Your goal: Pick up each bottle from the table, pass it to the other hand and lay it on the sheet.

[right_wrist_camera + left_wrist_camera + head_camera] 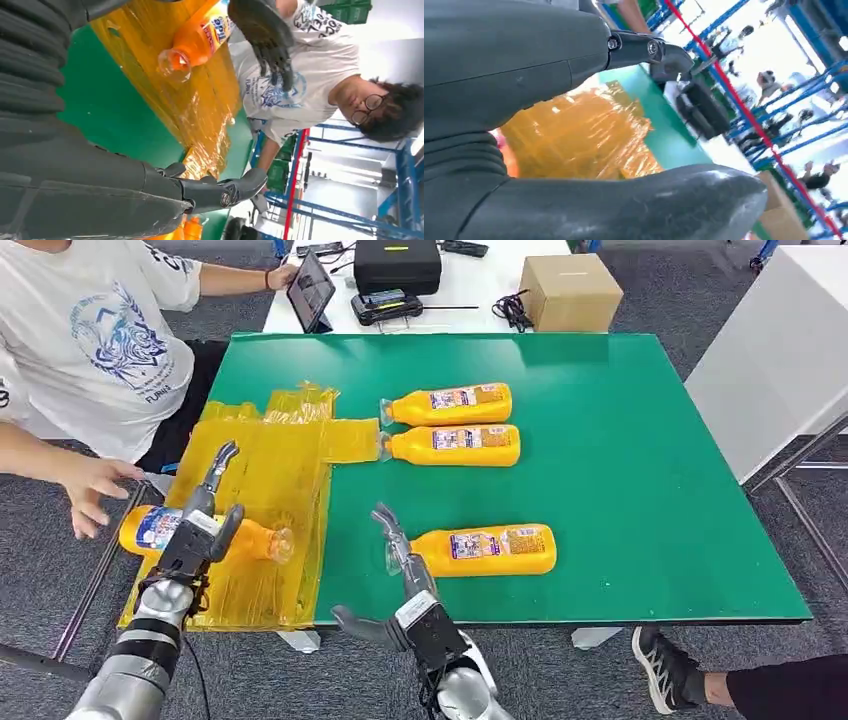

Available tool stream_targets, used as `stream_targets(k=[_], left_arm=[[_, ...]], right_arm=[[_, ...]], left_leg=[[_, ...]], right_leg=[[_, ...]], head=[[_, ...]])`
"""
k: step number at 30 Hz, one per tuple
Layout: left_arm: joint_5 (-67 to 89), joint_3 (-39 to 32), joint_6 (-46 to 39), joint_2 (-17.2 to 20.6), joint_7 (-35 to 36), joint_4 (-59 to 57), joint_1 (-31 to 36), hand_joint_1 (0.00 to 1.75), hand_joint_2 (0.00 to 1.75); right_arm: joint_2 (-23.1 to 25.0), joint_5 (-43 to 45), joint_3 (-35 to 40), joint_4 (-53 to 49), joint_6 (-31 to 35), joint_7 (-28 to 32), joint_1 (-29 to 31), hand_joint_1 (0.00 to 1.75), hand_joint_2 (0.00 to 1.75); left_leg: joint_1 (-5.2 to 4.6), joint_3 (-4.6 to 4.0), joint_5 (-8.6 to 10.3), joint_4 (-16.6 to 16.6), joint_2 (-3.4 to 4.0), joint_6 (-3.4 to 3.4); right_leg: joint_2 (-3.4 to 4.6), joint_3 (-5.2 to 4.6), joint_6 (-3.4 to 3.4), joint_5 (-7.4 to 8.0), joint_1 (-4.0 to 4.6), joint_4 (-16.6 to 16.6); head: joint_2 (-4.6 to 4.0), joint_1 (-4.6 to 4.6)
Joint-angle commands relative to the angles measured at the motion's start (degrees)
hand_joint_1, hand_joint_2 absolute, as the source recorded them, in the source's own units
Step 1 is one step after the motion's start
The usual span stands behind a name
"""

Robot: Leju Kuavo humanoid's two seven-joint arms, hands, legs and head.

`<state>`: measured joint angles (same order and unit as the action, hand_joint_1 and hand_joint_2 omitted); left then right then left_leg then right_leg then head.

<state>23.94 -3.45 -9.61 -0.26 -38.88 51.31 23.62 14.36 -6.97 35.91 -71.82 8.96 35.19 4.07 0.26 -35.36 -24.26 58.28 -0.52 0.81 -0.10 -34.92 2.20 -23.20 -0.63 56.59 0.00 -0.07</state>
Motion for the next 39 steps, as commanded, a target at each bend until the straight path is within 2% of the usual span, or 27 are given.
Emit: stream_targets(k=[1, 4, 5, 6, 12, 13, 17, 21, 22, 23, 24, 25, 28, 35, 39], left_arm=[[-2.93, -1.95, -4.45, -3.30, -1.12, 6.22, 0.08, 0.00, 0.00], [-7.02, -3.86, -4.40, -5.97, -0.13, 7.75, -0.25, 0.00, 0.00], [-9.18, -5.19, -5.46, -7.48, 1.92, 7.92, -0.98, 0.00, 0.00], [-9.50, -4.76, -5.45, -7.48, 2.46, 7.63, -1.91, 0.00, 0.00], [-10.46, -4.06, -6.18, -6.97, 1.53, 6.58, -2.28, 0.00, 0.00], [-10.13, -4.01, -6.68, -6.86, 2.33, 6.40, -2.34, 0.00, 0.00], [-10.42, -4.23, -6.86, -7.75, 1.59, 3.16, -5.59, 0.00, 0.00], [-10.01, -4.54, -7.68, -7.96, 0.65, 0.71, -7.99, 0.00, 0.00], [-10.03, -4.69, -7.61, -7.96, 0.29, 0.42, -8.11, 0.00, 0.00], [-8.14, -4.43, -9.69, -7.67, -0.63, 0.17, -8.60, 0.00, 0.00], [-8.49, -4.99, -8.90, -7.51, -0.34, 0.17, -9.01, 0.00, 0.00], [-8.32, -5.28, -8.86, -7.31, 0.02, 0.18, -9.62, 0.00, 1.75], [-7.92, -6.41, -8.77, -6.71, -0.17, -0.32, -10.11, 0.00, 1.75], [-7.49, -6.63, -8.76, -7.07, -0.15, 0.07, -9.94, 0.00, 1.75], [-5.98, -6.63, -8.86, -7.09, -0.90, 0.09, -10.33, 0.00, 1.75]], right_arm=[[1.17, 0.08, 0.71, 5.41, 0.98, -0.28, 1.07, 0.00, 1.75], [-0.40, -5.99, 0.26, 2.49, 6.77, -0.51, 0.32, 0.00, 1.75], [-1.50, -10.07, -1.28, -0.08, 11.27, -2.13, -0.37, 0.00, 1.75], [-2.11, -11.85, -2.78, -2.19, 12.74, -3.31, -0.86, 0.00, 1.75], [-1.94, -13.04, -4.58, -4.24, 10.40, -4.73, -1.51, 0.00, 1.75], [-1.86, -14.94, -4.92, -3.94, 12.39, -4.98, -1.44, 0.00, 1.75], [-7.66, -21.78, -10.32, -7.72, 14.95, -10.05, 2.01, 0.00, 1.75], [-11.58, -25.62, -13.78, -7.03, 9.49, -13.99, 6.29, 0.00, 1.75], [-11.61, -27.45, -14.30, -6.74, 10.80, -13.81, 6.71, 0.00, 1.75], [-11.97, -28.18, -14.58, -4.96, 7.69, -17.18, 8.28, 0.00, 1.75], [-12.08, -29.21, -14.54, -3.94, 7.62, -18.05, 9.17, 0.00, 1.75], [-12.47, -29.24, -14.47, -3.07, 5.66, -19.98, 9.43, 0.00, 1.75], [-12.74, -28.99, -14.60, 0.13, 4.45, -20.11, 10.84, 0.00, 1.75], [-12.58, -28.21, -14.84, -0.23, 4.25, -20.58, 10.85, 0.00, 1.75], [-13.04, -26.68, -14.87, 3.38, 1.52, -22.13, 14.40, 0.00, 1.75]], left_leg=[[0.03, 0.08, -0.04, -0.02, -0.03, -0.03], [0.04, 0.18, -0.10, -0.02, -0.04, -0.02], [0.03, 0.17, -0.09, -0.02, -0.03, -0.02], [-0.01, 0.04, -0.02, -0.03, -0.06, 0.00], [0.00, 0.08, -0.06, -0.02, -0.03, 0.00], [0.01, 0.18, -0.10, -0.01, -0.03, -0.02], [-0.03, 0.14, -0.05, -0.08, 0.01, 0.00], [-0.07, 0.26, -0.08, -0.10, 0.02, 0.04], [-0.07, 0.17, -0.06, -0.09, 0.04, 0.04], [-0.07, 0.26, -0.10, -0.07, 0.10, 0.05], [-0.08, 0.17, -0.08, -0.07, 0.11, 0.03], [-0.07, 0.25, -0.11, -0.06, 0.11, 0.02], [-0.10, 0.29, -0.11, -0.11, 0.16, -0.02], [-0.08, 0.17, -0.09, -0.06, 0.04, -0.02], [-0.08, 0.16, -0.11, -0.02, 0.15, -0.01]], right_leg=[[-0.04, 0.10, -0.05, -0.05, 0.03, -0.03], [-0.05, 0.22, -0.06, -0.10, 0.05, -0.04], [-0.03, 0.21, -0.05, -0.08, 0.04, -0.06], [-0.06, 0.07, -0.02, -0.04, 0.00, -0.04], [-0.03, 0.11, -0.04, -0.06, 0.01, -0.05], [-0.05, 0.20, -0.06, -0.11, 0.03, -0.03], [0.01, 0.15, -0.03, -0.02, -0.01, -0.11], [0.00, 0.28, 0.01, -0.04, -0.05, -0.16], [0.03, 0.18, 0.02, -0.01, -0.06, -0.13], [0.09, 0.27, 0.02, -0.03, -0.06, -0.14], [0.09, 0.16, 0.02, -0.01, -0.06, -0.10], [0.08, 0.26, 0.01, -0.03, -0.05, -0.13], [0.14, 0.27, -0.02, -0.01, -0.07, -0.15], [0.03, 0.17, -0.02, -0.03, -0.01, -0.10], [0.13, 0.14, 0.00, -0.01, -0.01, -0.07]], head=[[0.00, 0.02], [0.00, 0.02], [0.00, 0.00], [0.00, 0.00], [0.00, 0.00], [0.00, 0.00], [0.00, -0.02], [0.00, -0.02], [0.00, 0.00], [0.00, 0.00], [0.00, 0.00], [0.00, 0.00], [0.00, -0.02], [0.00, -0.02], [0.00, -0.02]])
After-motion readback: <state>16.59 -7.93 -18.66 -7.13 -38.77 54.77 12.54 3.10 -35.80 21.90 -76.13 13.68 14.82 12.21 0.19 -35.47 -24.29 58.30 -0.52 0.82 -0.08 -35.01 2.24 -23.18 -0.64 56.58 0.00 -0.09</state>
